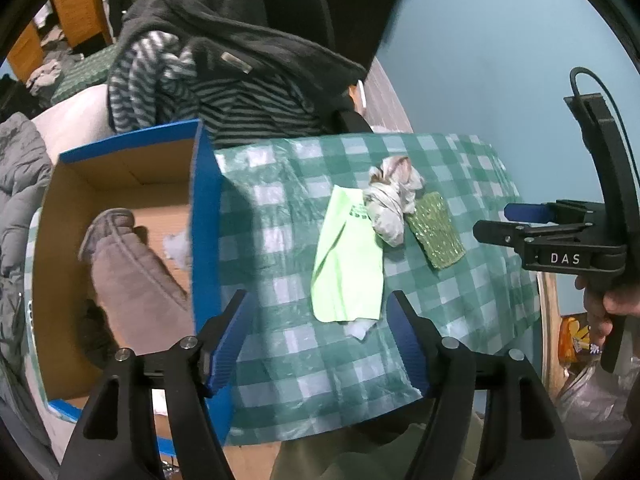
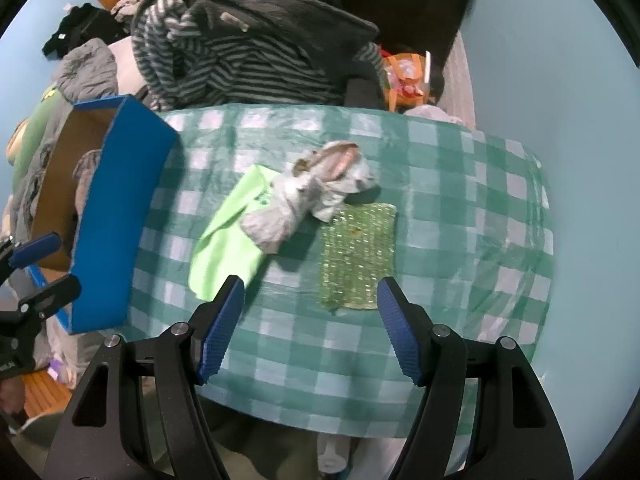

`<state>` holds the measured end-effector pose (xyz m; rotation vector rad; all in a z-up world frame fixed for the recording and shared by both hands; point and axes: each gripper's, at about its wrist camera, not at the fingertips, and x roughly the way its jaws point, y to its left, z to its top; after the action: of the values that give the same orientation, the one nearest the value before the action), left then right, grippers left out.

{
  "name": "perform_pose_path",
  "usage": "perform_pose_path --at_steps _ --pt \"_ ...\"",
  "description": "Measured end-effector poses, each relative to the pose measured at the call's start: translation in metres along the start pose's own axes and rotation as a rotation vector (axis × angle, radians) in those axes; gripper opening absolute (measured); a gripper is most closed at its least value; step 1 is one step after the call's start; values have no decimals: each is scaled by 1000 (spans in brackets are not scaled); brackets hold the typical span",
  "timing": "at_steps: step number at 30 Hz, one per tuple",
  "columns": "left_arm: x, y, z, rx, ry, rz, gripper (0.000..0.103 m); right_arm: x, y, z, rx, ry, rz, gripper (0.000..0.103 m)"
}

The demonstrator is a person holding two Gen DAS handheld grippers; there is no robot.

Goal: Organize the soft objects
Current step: 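Move both open grippers back over the lime cloth and green scrubber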

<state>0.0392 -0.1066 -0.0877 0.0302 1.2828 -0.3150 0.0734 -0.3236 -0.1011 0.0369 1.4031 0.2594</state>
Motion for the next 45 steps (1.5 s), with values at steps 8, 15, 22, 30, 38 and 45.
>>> perform_pose_path --at_steps 8,15,22,30,38,45 --pt "31 -20 8 46 52 7 73 15 -21 -5 10 19 -8 70" --pt "58 -29 12 52 92 5 73 34 -33 -4 17 41 -3 70" --pt "85 -38 16 58 122 8 77 52 -37 0 12 59 7 70" --pt "112 -40 19 4 155 -7 79 73 -41 6 17 81 13 70" --pt "138 -49 25 24 189 42 79 85 -44 9 17 91 10 70" --pt "152 -54 29 56 203 88 79 93 -42 11 20 97 11 70"
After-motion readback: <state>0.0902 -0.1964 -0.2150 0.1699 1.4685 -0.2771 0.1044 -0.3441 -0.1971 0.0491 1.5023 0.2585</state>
